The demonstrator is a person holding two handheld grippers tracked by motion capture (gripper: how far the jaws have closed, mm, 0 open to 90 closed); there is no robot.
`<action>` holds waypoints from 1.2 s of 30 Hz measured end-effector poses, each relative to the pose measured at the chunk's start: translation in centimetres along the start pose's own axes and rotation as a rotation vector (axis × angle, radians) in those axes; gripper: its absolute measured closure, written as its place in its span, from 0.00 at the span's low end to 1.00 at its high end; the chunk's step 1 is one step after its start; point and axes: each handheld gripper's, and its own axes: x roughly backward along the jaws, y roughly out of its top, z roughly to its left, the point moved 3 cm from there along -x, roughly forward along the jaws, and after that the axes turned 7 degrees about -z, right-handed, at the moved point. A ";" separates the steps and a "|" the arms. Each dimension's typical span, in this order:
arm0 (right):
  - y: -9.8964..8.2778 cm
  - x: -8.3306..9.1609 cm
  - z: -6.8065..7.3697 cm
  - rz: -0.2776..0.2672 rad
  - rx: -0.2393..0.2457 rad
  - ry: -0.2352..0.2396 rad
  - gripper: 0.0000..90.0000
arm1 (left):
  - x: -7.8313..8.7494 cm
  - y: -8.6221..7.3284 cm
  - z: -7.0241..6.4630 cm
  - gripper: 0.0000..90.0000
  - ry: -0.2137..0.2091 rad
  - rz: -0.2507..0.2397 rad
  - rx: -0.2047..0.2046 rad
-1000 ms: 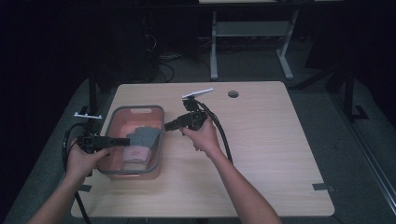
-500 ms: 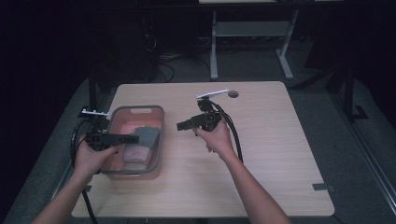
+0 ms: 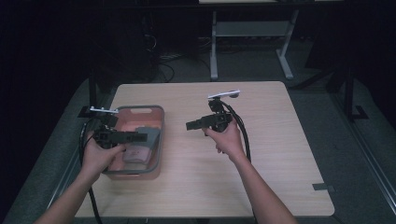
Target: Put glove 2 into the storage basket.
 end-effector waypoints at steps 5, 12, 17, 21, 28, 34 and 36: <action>-0.3 0.7 -0.4 -0.004 -0.004 -0.006 0.62 | -0.5 0.2 -0.7 0.38 -0.011 -0.007 -0.008; -0.5 1.7 -1.0 -0.012 -0.020 -0.010 0.61 | -1.4 0.3 -2.1 0.38 -0.026 0.008 -0.035; -0.8 2.4 -1.6 -0.025 -0.021 -0.018 0.60 | -2.1 0.5 -2.9 0.38 -0.047 0.009 -0.051; -1.1 3.1 -2.1 -0.037 -0.032 -0.022 0.59 | -2.5 0.7 -3.5 0.37 -0.065 0.006 -0.062; -1.5 4.5 -2.8 -0.056 -0.044 -0.039 0.57 | -3.5 0.7 -4.4 0.36 -0.083 0.018 -0.076; -1.6 5.3 -3.3 -0.065 -0.047 -0.050 0.56 | -4.0 0.5 -5.0 0.35 -0.093 0.029 -0.090; -1.8 5.6 -3.5 -0.067 -0.050 -0.058 0.56 | -4.1 0.5 -5.2 0.35 -0.095 0.026 -0.092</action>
